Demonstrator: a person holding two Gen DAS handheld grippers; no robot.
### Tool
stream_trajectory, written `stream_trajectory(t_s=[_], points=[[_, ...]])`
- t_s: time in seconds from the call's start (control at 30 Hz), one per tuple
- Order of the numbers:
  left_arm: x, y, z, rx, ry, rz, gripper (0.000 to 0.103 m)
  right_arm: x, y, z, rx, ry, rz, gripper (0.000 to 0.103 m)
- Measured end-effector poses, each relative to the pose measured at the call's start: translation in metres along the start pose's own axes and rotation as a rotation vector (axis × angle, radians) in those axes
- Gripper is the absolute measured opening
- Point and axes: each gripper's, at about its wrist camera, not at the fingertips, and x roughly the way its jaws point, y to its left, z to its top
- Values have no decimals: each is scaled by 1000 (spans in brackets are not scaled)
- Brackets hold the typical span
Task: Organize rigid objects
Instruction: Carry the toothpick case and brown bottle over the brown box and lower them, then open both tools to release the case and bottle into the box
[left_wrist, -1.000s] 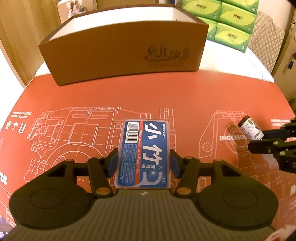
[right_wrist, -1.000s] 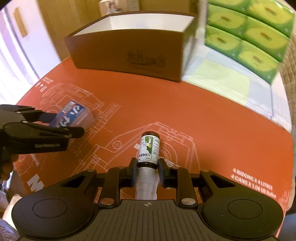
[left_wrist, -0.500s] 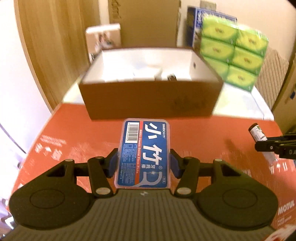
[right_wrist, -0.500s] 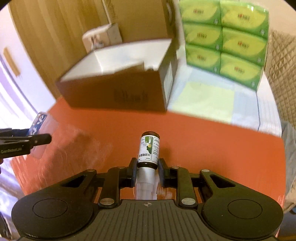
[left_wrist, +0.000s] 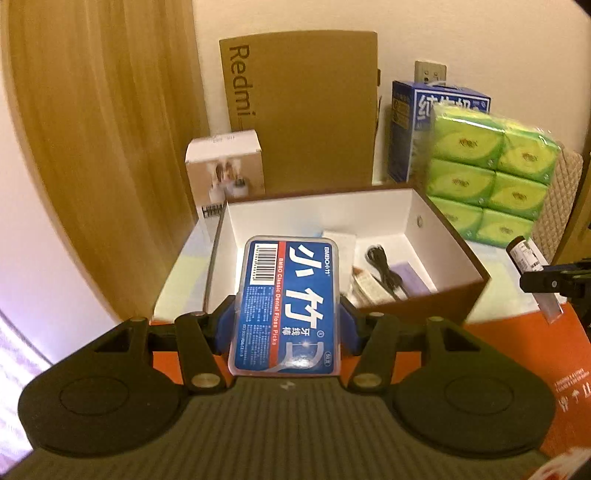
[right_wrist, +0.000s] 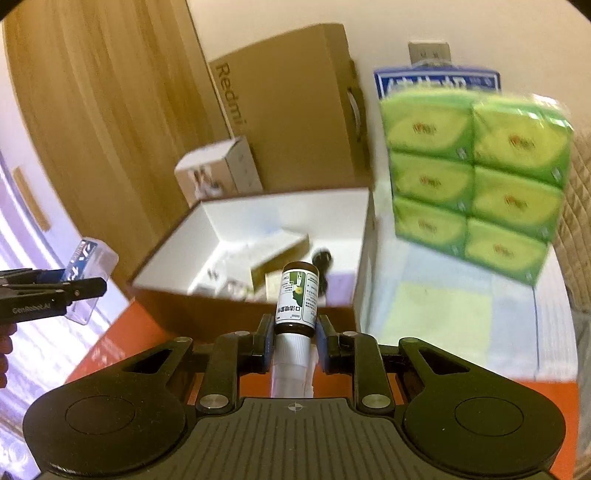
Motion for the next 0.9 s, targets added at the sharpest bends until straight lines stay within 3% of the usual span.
stream_trajectory(t_s=[0.4,0.9], points=[[96,27,46,67,78,-16,52,74,-1,56,-19,7,-88,20],[190,35,64,133,169,-49,52,161,-27,73,-12,106,-197,20]])
